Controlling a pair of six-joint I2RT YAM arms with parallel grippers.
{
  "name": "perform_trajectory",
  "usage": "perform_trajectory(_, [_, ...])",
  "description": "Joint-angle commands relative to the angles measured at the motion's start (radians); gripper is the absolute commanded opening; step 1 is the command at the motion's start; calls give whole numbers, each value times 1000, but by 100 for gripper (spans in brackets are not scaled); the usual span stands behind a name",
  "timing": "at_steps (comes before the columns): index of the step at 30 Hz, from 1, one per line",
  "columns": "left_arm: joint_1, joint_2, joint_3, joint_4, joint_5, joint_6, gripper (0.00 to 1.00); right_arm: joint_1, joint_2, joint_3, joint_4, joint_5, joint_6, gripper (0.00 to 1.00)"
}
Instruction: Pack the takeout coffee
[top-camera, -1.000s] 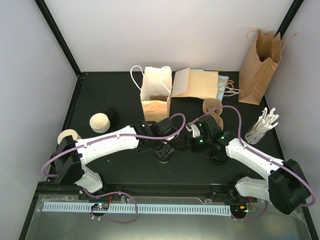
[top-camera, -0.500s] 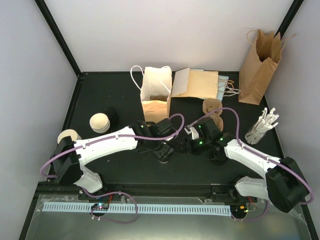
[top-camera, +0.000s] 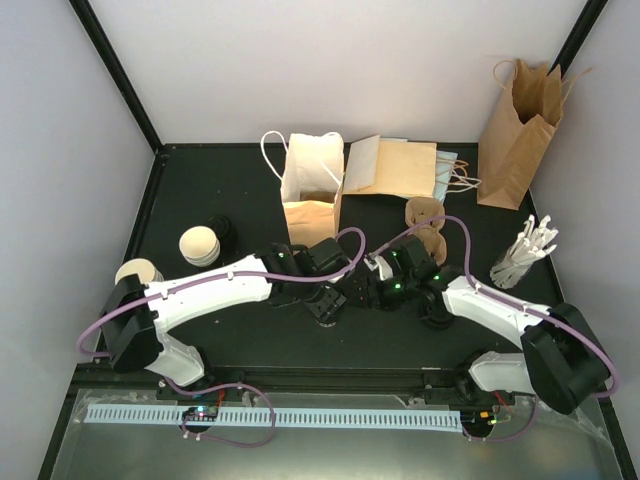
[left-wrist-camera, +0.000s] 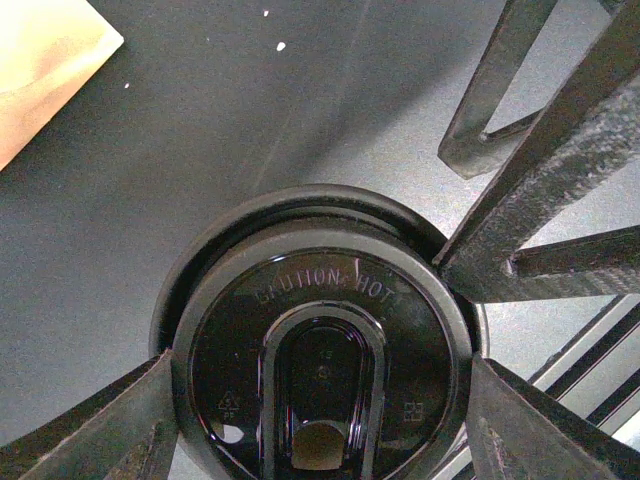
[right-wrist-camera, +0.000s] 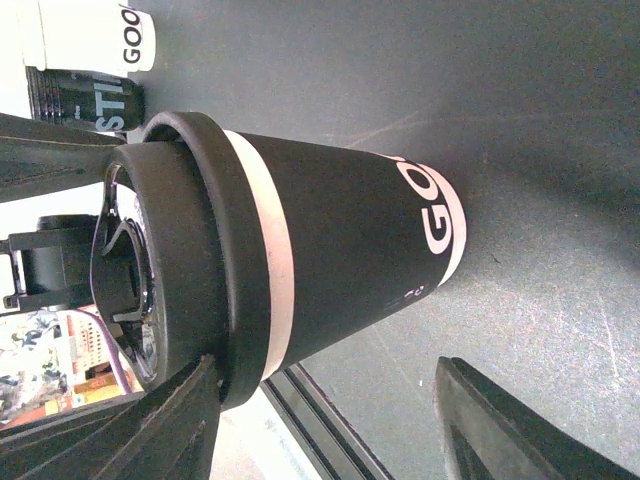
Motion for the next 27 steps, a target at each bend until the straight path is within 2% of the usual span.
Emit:
perform_trajectory(1, [0,0,-42,1,7,-15,68,12,33,8,40,-8,-2,60])
perform_trajectory(8, [1,-7,-79,27,18,-20,67,17,101,-47,31,100,-26,56])
perform_trajectory(14, [1,-7,-104,50,37,-16,66,22,134,-121,97,112,-10,52])
perform_trajectory(27, [1,-20,-110,47,38,-14,63,-13,94,92,-62,133,-77,53])
